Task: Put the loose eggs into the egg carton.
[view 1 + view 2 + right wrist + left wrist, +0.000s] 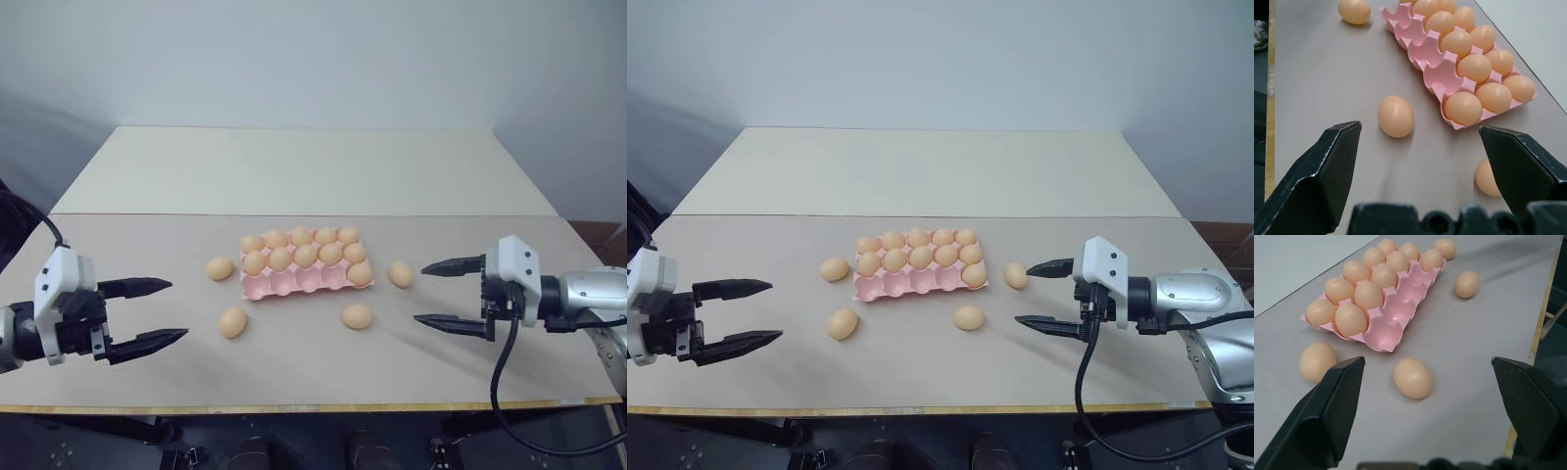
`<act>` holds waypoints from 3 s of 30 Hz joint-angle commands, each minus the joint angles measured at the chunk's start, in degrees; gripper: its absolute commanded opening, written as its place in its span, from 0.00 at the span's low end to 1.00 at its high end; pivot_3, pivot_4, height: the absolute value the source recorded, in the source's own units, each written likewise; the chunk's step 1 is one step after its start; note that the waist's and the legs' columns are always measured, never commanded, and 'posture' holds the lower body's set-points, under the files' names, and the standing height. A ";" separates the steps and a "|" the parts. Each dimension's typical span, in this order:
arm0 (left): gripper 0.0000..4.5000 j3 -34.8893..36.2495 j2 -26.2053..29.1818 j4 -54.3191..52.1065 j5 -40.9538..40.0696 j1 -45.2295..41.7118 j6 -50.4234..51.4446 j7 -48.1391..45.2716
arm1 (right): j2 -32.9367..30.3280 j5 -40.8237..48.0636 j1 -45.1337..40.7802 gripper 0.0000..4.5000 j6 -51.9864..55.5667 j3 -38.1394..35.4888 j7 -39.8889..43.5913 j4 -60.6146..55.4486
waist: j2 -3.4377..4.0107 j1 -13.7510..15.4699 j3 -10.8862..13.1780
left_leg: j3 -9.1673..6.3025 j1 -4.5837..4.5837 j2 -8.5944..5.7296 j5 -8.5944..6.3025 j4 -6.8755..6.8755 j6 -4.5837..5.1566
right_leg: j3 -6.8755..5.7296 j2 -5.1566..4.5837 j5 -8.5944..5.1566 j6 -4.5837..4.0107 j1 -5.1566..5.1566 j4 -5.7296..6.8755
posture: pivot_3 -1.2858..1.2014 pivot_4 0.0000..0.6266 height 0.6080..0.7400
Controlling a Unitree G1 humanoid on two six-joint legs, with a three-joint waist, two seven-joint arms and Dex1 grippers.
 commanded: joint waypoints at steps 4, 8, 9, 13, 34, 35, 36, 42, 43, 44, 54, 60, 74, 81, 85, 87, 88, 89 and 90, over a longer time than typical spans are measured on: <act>1.00 -0.12 0.66 0.32 -0.76 -2.08 0.35 0.40 | -0.13 0.65 0.07 1.00 -1.22 -2.50 -0.15 -1.50 | 0.00 0.00 0.00 | 0.00 0.00 0.00 0.00 0.00 0.00 | 0.00 0.00 0.00 0.00 0.00 0.00 | 0.52 0.24 1.00; 1.00 -0.41 0.84 0.32 -0.69 -2.41 0.23 0.13 | -0.11 0.57 0.41 1.00 -1.27 -2.62 -0.29 -1.58 | 0.00 -0.02 0.00 | 0.00 0.00 0.00 0.00 0.00 0.00 | 0.00 0.00 0.00 0.00 0.00 0.00 | 0.52 0.24 1.00; 1.00 -0.52 0.91 0.32 -0.68 -2.53 0.26 0.13 | -0.13 0.55 0.45 1.00 -1.29 -2.65 -0.29 -1.54 | 0.00 -0.02 0.00 | 0.00 0.00 0.00 0.00 0.00 0.00 | 0.00 0.00 0.00 0.00 0.00 0.00 | 0.52 0.24 1.00; 1.00 -1.72 1.16 0.43 -1.10 -3.70 -0.15 -0.89 | -0.08 0.64 -0.03 1.00 -1.01 -2.30 -0.37 -1.41 | 0.00 0.00 0.00 | 0.00 0.00 0.00 0.00 0.00 0.00 | 0.00 0.00 0.00 0.00 0.00 0.00 | 0.52 0.24 1.00; 1.00 -11.44 1.28 3.89 0.22 -13.87 -2.68 -3.04 | 10.79 -23.35 -18.83 1.00 -17.71 16.87 -5.63 27.73 | 0.01 -0.22 0.00 | 0.01 -0.06 0.00 0.00 0.01 0.00 | 0.02 0.02 0.01 -0.01 -0.09 0.03 | 0.52 0.24 1.00; 1.00 -11.33 1.29 3.85 0.17 -13.87 -2.62 -3.01 | 12.11 -24.24 -19.83 1.00 -18.19 17.18 -7.00 30.21 | 0.01 -0.17 0.01 | 0.01 -0.07 0.00 0.00 0.01 0.00 | 0.02 0.02 0.01 -0.02 -0.10 0.02 | 0.52 0.24 1.00; 1.00 -11.19 1.33 3.84 0.13 -13.80 -2.62 -3.04 | 13.13 -24.98 -20.63 1.00 -18.72 17.37 -7.93 32.19 | 0.01 -0.12 0.01 | 0.01 -0.08 0.00 0.00 0.00 0.00 | 0.01 0.02 0.01 -0.02 -0.10 0.02 | 0.52 0.24 1.00; 1.00 -10.40 1.48 3.58 0.78 -12.39 -3.22 -3.18 | 16.32 -29.27 -23.49 1.00 -23.79 18.66 -10.49 40.91 | 0.02 -0.16 0.01 | 0.01 -0.04 0.00 0.00 0.01 0.00 | 0.01 0.02 0.02 -0.03 -0.07 0.07 | 0.52 0.24 1.00; 1.00 -10.38 1.47 3.63 0.78 -12.34 -3.32 -3.20 | 16.85 -29.22 -23.87 1.00 -23.91 18.48 -10.59 41.82 | 0.02 -0.18 0.01 | 0.01 -0.02 0.00 0.00 0.01 0.00 | 0.00 0.02 0.02 -0.03 -0.06 0.07 | 0.52 0.24 1.00; 1.00 -10.37 1.48 3.65 0.80 -12.29 -3.45 -3.19 | 17.24 -29.66 -24.24 0.96 -24.46 18.52 -11.07 42.89 | 0.02 -0.19 0.01 | 0.01 -0.01 0.00 0.00 0.00 0.00 | 0.00 0.02 0.02 -0.03 -0.05 0.07 | 0.52 0.24 1.00; 1.00 -10.78 1.42 3.78 0.90 -12.63 -3.84 -3.12 | 18.23 -28.90 -24.00 0.37 -23.86 16.55 -12.23 43.12 | 0.02 -0.22 0.01 | 0.01 -0.01 0.00 0.00 0.01 0.00 | 0.01 0.02 0.03 -0.04 -0.05 0.09 | 0.52 0.24 1.00; 1.00 -11.21 1.27 4.59 1.12 -13.84 -4.35 -3.06 | 18.41 -26.46 -23.21 0.37 -20.92 14.47 -12.83 33.57 | 0.03 -0.25 0.01 | 0.00 -0.03 0.00 0.00 0.00 0.00 | 0.01 0.02 0.03 -0.04 -0.07 0.09 | 0.52 0.24 1.00; 1.00 -13.36 -1.81 4.32 -4.77 -20.66 -0.56 -1.58 | 32.82 -26.59 -25.07 0.37 -10.18 23.27 -18.11 18.95 | 0.03 -0.15 0.01 | -0.04 -0.03 0.02 0.00 0.01 0.00 | -0.02 0.04 0.02 -0.04 -0.11 0.21 | 0.52 0.24 1.00; 1.00 -13.37 -1.44 4.73 -4.53 -20.70 -0.71 -2.00 | 34.38 -29.13 -25.40 0.71 -9.29 24.62 -19.87 21.54 | 0.03 -0.15 0.01 | -0.04 -0.03 0.01 0.00 0.01 0.00 | -0.02 0.04 0.02 -0.04 -0.12 0.22 | 0.52 0.24 1.00; 1.00 -13.42 -1.47 4.68 -4.29 -20.33 -0.80 -2.07 | 33.42 -29.37 -24.51 0.99 -9.21 23.89 -20.32 20.82 | 0.03 -0.21 0.01 | -0.04 -0.03 0.02 0.00 0.01 0.00 | -0.02 0.05 0.02 -0.04 -0.13 0.22 | 0.52 0.24 1.00; 1.00 -13.51 -1.49 4.66 -4.17 -20.19 -0.85 -2.14 | 32.94 -29.31 -24.21 0.99 -9.30 23.32 -20.86 20.54 | 0.03 -0.22 0.01 | -0.04 -0.03 0.02 0.00 0.01 0.00 | -0.02 0.05 0.02 -0.04 -0.13 0.23 | 0.52 0.24 1.00; 1.00 -13.49 -1.47 4.83 -4.11 -20.16 -0.90 -2.26 | 32.50 -28.66 -24.09 0.99 -8.91 22.54 -20.92 19.54 | 0.03 -0.21 0.02 | -0.04 -0.02 0.02 0.00 0.01 0.00 | -0.02 0.05 0.02 -0.04 -0.13 0.23 | 0.52 0.24 1.00; 1.00 -13.44 -1.44 4.98 -4.06 -20.13 -0.95 -2.38 | 31.99 -27.69 -23.93 0.99 -8.25 21.60 -20.69 18.16 | 0.03 -0.20 0.01 | -0.04 -0.03 0.02 0.00 0.01 0.00 | -0.02 0.05 0.02 -0.04 -0.13 0.23 | 0.52 0.24 1.00; 1.00 -13.33 -1.36 5.22 -3.94 -20.09 -0.99 -2.49 | 31.21 -25.95 -23.58 0.99 -7.45 20.34 -19.70 16.17 | 0.03 -0.19 0.02 | -0.04 -0.03 0.02 0.00 0.01 0.00 | -0.02 0.05 0.02 -0.04 -0.13 0.23 | 0.52 0.24 1.00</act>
